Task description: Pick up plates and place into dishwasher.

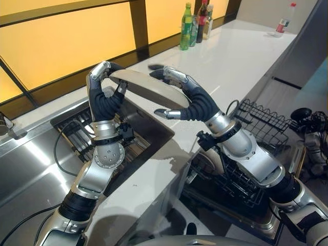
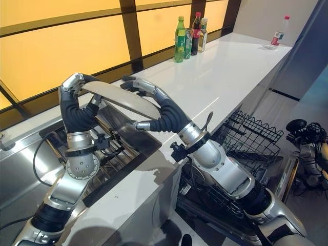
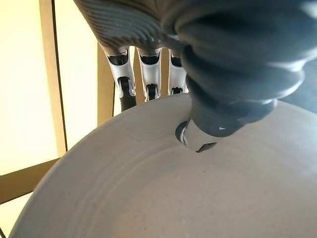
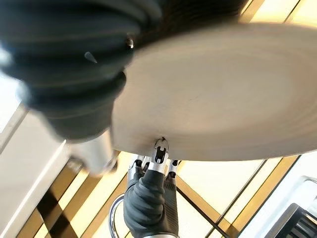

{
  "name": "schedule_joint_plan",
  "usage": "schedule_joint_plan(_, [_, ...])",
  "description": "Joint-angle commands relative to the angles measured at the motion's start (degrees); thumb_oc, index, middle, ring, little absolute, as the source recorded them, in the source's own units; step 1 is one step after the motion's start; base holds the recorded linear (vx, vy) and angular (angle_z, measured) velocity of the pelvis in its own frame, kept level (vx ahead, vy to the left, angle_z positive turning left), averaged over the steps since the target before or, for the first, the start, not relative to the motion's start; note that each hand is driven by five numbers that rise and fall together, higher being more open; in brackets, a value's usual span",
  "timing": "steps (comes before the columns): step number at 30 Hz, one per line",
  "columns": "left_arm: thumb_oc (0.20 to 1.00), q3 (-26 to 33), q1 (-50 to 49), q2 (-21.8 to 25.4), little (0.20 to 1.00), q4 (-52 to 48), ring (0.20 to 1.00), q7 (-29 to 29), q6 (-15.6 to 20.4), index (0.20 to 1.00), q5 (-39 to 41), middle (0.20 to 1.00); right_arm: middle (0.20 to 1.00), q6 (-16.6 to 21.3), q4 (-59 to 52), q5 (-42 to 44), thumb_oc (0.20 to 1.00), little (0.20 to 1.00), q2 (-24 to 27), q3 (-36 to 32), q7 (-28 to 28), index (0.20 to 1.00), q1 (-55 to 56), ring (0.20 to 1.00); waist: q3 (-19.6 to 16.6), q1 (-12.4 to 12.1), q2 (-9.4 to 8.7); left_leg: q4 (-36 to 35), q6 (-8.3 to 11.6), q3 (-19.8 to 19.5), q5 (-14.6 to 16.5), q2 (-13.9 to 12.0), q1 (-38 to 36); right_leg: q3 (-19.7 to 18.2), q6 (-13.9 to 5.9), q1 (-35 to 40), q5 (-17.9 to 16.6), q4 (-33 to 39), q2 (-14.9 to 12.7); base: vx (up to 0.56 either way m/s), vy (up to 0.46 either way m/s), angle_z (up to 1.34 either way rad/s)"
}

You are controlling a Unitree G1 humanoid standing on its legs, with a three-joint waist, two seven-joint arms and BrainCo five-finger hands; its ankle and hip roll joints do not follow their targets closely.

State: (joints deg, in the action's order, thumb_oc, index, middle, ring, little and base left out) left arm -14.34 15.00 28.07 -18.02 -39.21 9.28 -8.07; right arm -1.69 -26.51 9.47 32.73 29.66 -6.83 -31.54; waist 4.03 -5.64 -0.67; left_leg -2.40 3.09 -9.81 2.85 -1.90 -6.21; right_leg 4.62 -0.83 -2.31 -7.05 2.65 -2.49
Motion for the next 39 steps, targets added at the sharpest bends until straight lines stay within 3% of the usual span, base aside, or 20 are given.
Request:
schedule_joint_plan(1, [0.2,-3.49,6.8,1.62,0.2,-1.62,0.2,0.36,4.11,0.2,-2.1,0.2,0.2,0.74,-1.4,-1.93,0.2,0.2,0.1,2.07,2.22,0.2,-7.08,0.2,-4.03,-0.73,-1.98,0.94,-2.15,0.51,0.43,5.05,3.51,0.01,-7.18,6.46,9.82,-4.22,-4.78,0.0,0.0,0.0])
schedule_joint_plan(10, [0.2,-4.07,8.07,1.34,0.2,-0.84,0.2,-0.84,2.86,0.2,-3.79,0.2,0.2,-1.11,-1.14,-4.75,0.2,0.2,1.2,3.17,5.79,0.2,-7.81,0.2,-4.15,-0.34,-2.27,1.02,-2.3,0.85,0.52,5.02,3.44,-0.37,-7.01,6.52,9.95,-4.35,-4.62,-0.01,-0.001,0.01])
schedule_joint_plan(16, [0.2,-4.85,8.8,1.25,0.2,1.7,0.2,-2.08,0.35,0.2,-4.94,0.2,0.2,-0.49,-0.3,-5.79,0.2,0.2,1.6,2.52,4.0,0.2,-8.84,0.2,-4.08,0.06,-2.16,0.8,-2.21,1.26,0.45,4.73,3.17,-0.61,-6.94,6.68,9.88,-4.24,-4.49,-0.03,-0.007,0.0])
schedule_joint_plan(25, [0.2,-0.2,5.84,1.94,0.2,3.0,0.2,-4.21,0.77,0.2,-5.66,0.2,0.2,-0.99,1.24,-10.02,0.2,0.2,3.3,-3.1,3.13,0.2,-5.06,0.2,-4.54,0.22,-2.02,0.46,-1.96,1.37,0.17,4.21,2.99,-0.69,-6.67,7.0,9.83,-3.81,-4.16,-0.03,-0.016,0.0])
schedule_joint_plan(27, [0.498,2.17,4.47,2.85,0.498,3.27,0.498,-4.26,1.79,0.498,-5.55,0.498,0.2,-0.36,1.95,-11.38,0.2,0.2,4.69,-5.73,2.79,0.2,-3.2,0.2,-4.62,0.4,-2.04,0.58,-1.87,1.55,0.2,4.05,2.99,-0.73,-6.54,7.05,9.86,-3.83,-4.1,0.0,0.0,0.0])
schedule_joint_plan(29, [1.0,3.87,3.46,3.72,1.0,3.47,1.0,-4.73,1.98,1.0,-5.97,1.0,0.2,-0.33,2.68,-12.84,0.2,0.2,5.9,-8.05,2.29,0.2,-1.76,0.2,-4.74,0.62,-1.99,0.59,-1.83,1.78,0.25,3.88,2.88,-0.9,-6.44,7.08,9.91,-3.84,-3.99,0.0,0.0,0.0])
schedule_joint_plan(39, [1.0,15.7,-3.66,8.95,1.0,8.55,1.0,-9.65,0.88,1.0,-6.97,1.0,0.2,3.36,7.68,-15.8,0.2,0.2,12.16,-24.45,-3.1,0.2,11.1,0.2,-5.41,2.73,-1.5,0.4,-1.47,3.89,0.27,2.96,2.43,-2.8,-6.1,7.04,9.43,-2.99,-3.47,0.01,0.002,-0.02])
